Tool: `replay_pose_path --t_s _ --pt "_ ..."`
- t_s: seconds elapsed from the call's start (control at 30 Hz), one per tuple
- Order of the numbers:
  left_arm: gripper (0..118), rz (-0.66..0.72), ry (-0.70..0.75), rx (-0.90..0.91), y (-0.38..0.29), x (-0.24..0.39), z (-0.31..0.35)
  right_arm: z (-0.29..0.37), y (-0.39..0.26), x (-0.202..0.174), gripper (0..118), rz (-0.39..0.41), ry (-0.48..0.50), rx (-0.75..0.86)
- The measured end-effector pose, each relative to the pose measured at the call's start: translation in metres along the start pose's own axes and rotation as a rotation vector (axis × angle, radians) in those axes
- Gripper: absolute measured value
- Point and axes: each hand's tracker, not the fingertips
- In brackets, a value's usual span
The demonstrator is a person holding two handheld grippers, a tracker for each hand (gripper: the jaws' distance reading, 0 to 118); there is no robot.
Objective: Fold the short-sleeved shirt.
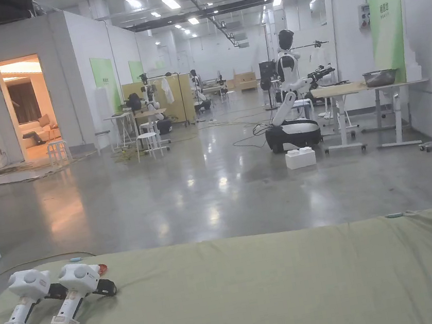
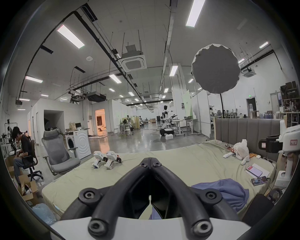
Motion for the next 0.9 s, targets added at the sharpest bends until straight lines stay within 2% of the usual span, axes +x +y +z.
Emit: replay_pose_path --t_s 0.3,0.4,0.57,0.63,0.7,0.77,0.83,0.9 --pt "0 0.038 -0.059 -0.032 -0.012 -0.011 -0.006 -0.001 0.001 0.001 0 -0.014 0.013 -0.001" --pt "0 0.102 -0.153 -0.092 -0.017 -0.014 -0.018 -0.004 -0.003 0.001 0 -0.022 0.02 -0.013" --pt "2 0.171 -0.228 -0.23 -0.037 -0.022 -0.065 -0.012 -0.02 0.007 0 -0.051 0.021 -0.081" --pt "15 0.224 -0.313 -0.331 -0.056 -0.026 -0.1 -0.016 -0.03 0.011 0 -0.069 0.013 -0.114" --pt "23 0.262 -0.367 -0.424 -0.081 -0.024 -0.136 -0.02 -0.039 0.015 0 -0.089 0.004 -0.143" --pt "48 0.28 -0.36 -0.523 -0.106 -0.017 -0.177 -0.023 -0.048 0.019 0 -0.102 -0.008 -0.171" --pt "81 0.278 -0.352 -0.588 -0.141 -0.008 -0.219 -0.027 -0.056 0.022 0 -0.102 -0.023 -0.206" --pt "82 0.288 -0.328 -0.68 -0.174 -0.002 -0.262 -0.031 -0.065 0.027 0 -0.092 -0.048 -0.238"
